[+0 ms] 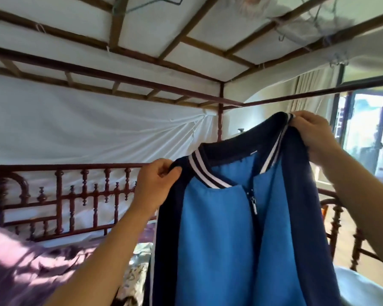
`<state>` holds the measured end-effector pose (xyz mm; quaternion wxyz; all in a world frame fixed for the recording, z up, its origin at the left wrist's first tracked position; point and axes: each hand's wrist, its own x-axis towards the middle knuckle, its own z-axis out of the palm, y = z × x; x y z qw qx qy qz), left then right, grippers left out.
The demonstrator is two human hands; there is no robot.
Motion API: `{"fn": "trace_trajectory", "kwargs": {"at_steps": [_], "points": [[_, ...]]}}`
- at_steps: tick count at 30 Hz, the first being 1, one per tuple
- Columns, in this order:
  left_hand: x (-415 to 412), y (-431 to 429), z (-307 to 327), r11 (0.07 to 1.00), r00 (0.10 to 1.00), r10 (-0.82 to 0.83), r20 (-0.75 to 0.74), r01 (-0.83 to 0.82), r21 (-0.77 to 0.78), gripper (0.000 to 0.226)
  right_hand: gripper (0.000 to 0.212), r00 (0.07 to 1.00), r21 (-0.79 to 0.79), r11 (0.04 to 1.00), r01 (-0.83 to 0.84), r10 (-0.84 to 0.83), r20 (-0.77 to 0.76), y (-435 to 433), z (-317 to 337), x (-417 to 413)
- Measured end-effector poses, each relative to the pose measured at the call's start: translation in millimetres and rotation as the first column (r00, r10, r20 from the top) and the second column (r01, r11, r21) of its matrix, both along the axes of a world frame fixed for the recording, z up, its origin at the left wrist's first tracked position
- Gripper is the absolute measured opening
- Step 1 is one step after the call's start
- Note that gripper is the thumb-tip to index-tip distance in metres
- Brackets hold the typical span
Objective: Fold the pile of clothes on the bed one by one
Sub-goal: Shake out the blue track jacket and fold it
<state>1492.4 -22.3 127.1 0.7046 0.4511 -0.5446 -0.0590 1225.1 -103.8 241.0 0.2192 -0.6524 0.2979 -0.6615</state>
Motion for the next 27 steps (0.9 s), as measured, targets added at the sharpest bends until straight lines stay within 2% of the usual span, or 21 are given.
{"fn": "trace_trajectory", "kwargs": {"at_steps": [3,7,10,14,18,20,22,24,27], "points": [[3,19,38,0.990,0.998,0.060,0.035,-0.055,-0.133,0.021,0.020,0.996,-0.023,0.999,-0.040,0.042,0.081,2,9,5],[21,38,78,0.968,0.988,0.147,0.050,-0.133,-0.213,0.020,0.021,0.985,-0.071,0.991,-0.114,0.122,0.123,-1,20,22],[38,47,84,0.960,0.972,0.222,0.073,-0.205,-0.192,0.021,0.020,0.981,-0.059,0.985,-0.165,0.170,0.097,-11,11,39],[59,62,60,0.962,0.961,0.266,0.079,-0.258,-0.094,0.021,0.023,0.964,0.028,0.964,-0.263,0.262,0.051,-27,-25,71],[96,80,-12,0.947,0.953,0.302,0.019,-0.302,0.108,0.020,0.024,0.919,0.173,0.914,-0.367,0.385,-0.085,-39,-100,110],[115,90,-66,0.922,0.946,0.324,-0.028,-0.308,0.233,0.016,0.024,0.859,0.288,0.853,-0.435,0.489,-0.152,-38,-155,128],[126,102,-127,0.873,0.923,0.378,-0.075,-0.328,0.362,0.024,0.021,0.803,0.436,0.774,-0.458,0.571,-0.171,-35,-218,143],[131,115,-192,0.813,0.900,0.422,-0.109,-0.322,0.485,0.029,0.023,0.760,0.545,0.724,-0.423,0.611,-0.223,-32,-285,156],[136,132,-282,0.674,0.877,0.470,-0.096,-0.286,0.680,0.040,0.033,0.665,0.683,0.665,-0.303,0.661,-0.348,-30,-376,170]]}}
